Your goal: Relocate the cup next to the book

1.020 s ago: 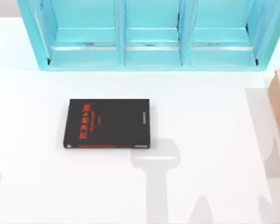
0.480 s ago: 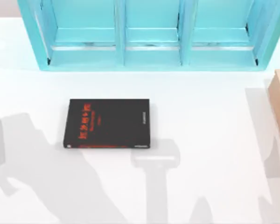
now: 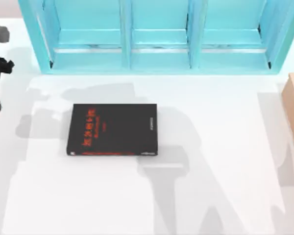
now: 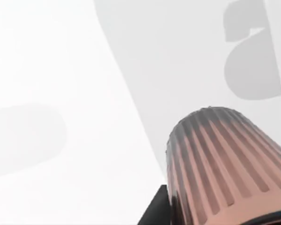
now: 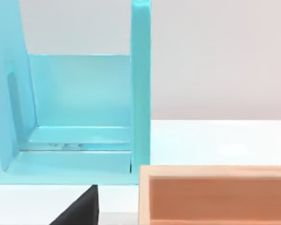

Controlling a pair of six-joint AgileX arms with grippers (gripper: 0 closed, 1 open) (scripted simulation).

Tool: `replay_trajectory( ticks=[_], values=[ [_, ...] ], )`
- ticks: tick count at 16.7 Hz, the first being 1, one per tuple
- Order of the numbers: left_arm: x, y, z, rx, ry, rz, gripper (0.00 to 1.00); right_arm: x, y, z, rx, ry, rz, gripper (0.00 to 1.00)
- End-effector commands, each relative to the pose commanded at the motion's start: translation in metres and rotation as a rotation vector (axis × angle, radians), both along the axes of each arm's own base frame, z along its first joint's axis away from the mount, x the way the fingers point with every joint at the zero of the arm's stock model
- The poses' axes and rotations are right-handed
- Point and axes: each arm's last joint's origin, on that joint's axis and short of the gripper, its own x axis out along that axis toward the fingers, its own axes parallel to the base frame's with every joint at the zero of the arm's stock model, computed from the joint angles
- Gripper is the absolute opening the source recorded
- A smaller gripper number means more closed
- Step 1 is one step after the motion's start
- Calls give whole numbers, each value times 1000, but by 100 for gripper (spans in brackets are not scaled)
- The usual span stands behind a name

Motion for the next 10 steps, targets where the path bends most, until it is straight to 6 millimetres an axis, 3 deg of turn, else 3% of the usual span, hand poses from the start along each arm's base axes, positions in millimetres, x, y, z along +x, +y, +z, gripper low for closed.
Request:
replay_trajectory(
  ticks=[6, 10],
  values=[
    [17, -78, 19, 25, -56, 249, 0, 0, 0, 0, 0, 0, 0, 100],
    [18, -95, 24, 26, -79, 287, 0, 0, 0, 0, 0, 0, 0, 100]
  ],
)
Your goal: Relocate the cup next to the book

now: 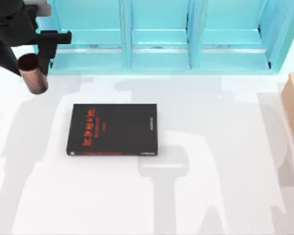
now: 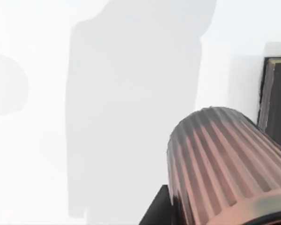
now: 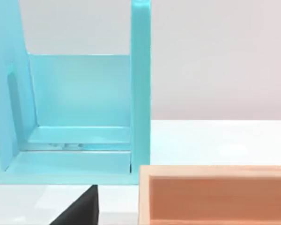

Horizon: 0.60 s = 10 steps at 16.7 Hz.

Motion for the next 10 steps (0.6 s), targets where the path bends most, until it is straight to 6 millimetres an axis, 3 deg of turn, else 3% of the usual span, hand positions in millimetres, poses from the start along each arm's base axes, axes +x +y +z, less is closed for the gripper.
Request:
replay_trajectory(
  ticks=[6, 10],
  values=[
    [0, 3, -4, -2, 0, 6, 0, 0, 0, 0, 0, 0, 0, 100],
    [3, 0, -39, -7, -9, 2, 0, 0, 0, 0, 0, 0, 0, 100]
  ],
)
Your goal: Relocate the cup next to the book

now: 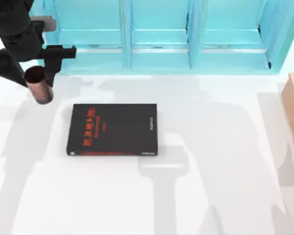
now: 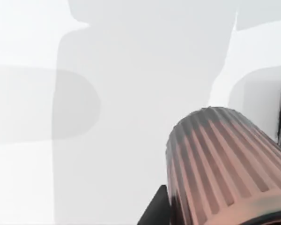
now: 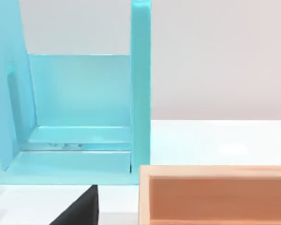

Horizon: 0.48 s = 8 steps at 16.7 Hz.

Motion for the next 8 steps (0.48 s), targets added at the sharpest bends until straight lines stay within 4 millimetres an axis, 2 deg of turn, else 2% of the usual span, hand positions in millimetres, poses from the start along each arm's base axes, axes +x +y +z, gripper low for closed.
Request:
replay_trajectory(
  ticks=[3, 7, 8],
  values=[
    [-1, -1, -24, 6, 9, -2, 0, 0, 0, 0, 0, 0, 0, 100],
    [-1, -1, -26, 7, 9, -2, 0, 0, 0, 0, 0, 0, 0, 100],
    [-1, -1, -26, 7, 9, -2, 8, 0, 0, 0, 0, 0, 0, 100]
  ],
)
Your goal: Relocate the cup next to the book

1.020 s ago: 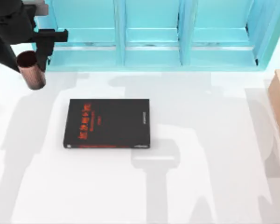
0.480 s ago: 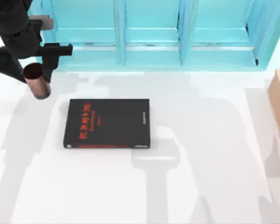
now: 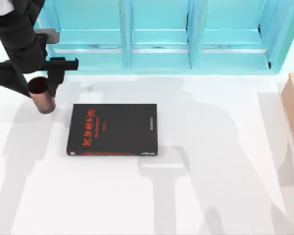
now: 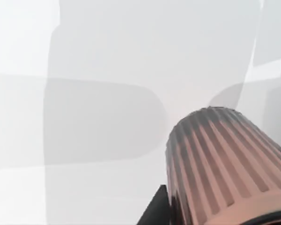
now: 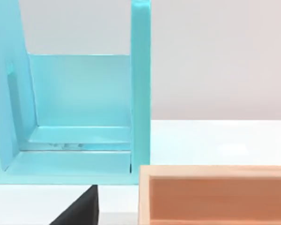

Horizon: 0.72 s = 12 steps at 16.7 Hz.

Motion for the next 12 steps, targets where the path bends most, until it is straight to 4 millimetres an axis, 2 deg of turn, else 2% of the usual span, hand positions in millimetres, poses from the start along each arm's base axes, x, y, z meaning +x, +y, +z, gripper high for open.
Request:
replay_trajectory(
  ticks=[12],
  values=[
    [0, 0, 0, 0, 0, 0, 98, 0, 0, 0, 0, 0, 0, 100]
  ],
)
